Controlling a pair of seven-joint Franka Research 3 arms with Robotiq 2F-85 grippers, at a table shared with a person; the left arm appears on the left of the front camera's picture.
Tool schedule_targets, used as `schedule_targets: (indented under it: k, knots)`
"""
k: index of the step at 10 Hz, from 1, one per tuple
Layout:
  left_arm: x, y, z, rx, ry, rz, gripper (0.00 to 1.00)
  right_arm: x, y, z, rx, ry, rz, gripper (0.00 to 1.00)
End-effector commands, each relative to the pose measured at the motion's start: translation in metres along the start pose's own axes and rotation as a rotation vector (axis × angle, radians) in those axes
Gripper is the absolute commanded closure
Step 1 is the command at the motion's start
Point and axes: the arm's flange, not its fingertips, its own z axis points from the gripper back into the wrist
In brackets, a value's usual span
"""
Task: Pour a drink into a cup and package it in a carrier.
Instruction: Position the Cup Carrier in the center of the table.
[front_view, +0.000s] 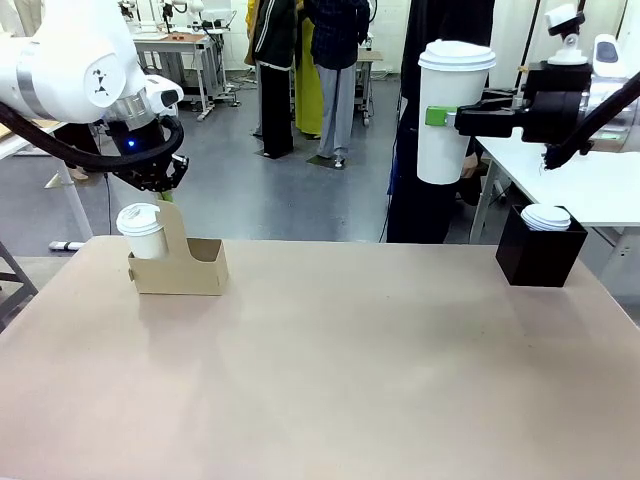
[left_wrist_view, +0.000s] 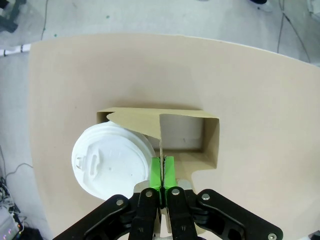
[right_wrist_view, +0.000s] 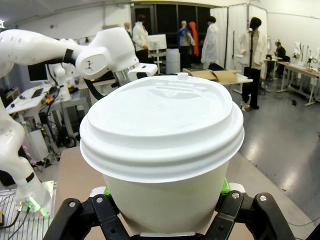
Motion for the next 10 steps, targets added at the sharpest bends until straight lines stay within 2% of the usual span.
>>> schedule_targets:
  k: [1,4,6,7,10]
  knots:
    - [-0.016,-0.013,0.027,-0.029,-0.051,-0.019,0.98,0.003,0.001,-0.002,-0.012,0.002,0.014,0.2]
    - [-0.049,-0.066,0.075,-0.008,-0.054,-0.022,0.98,0.003,0.001,-0.002,-0.012,0.002,0.014,0.2]
    - [-0.082,-0.121,0.096,-0.052,-0.022,-0.049,0.98,0.003,0.001,-0.002,-0.012,0.002,0.014,0.2]
    - [-0.105,-0.152,0.099,-0.049,-0.025,-0.024,0.98,0.003,0.001,-0.002,-0.012,0.002,0.014,0.2]
    - [-0.163,-0.214,0.087,-0.087,-0.077,-0.089,0.98,0.003,0.001,-0.002,-0.012,0.002,0.014,0.2]
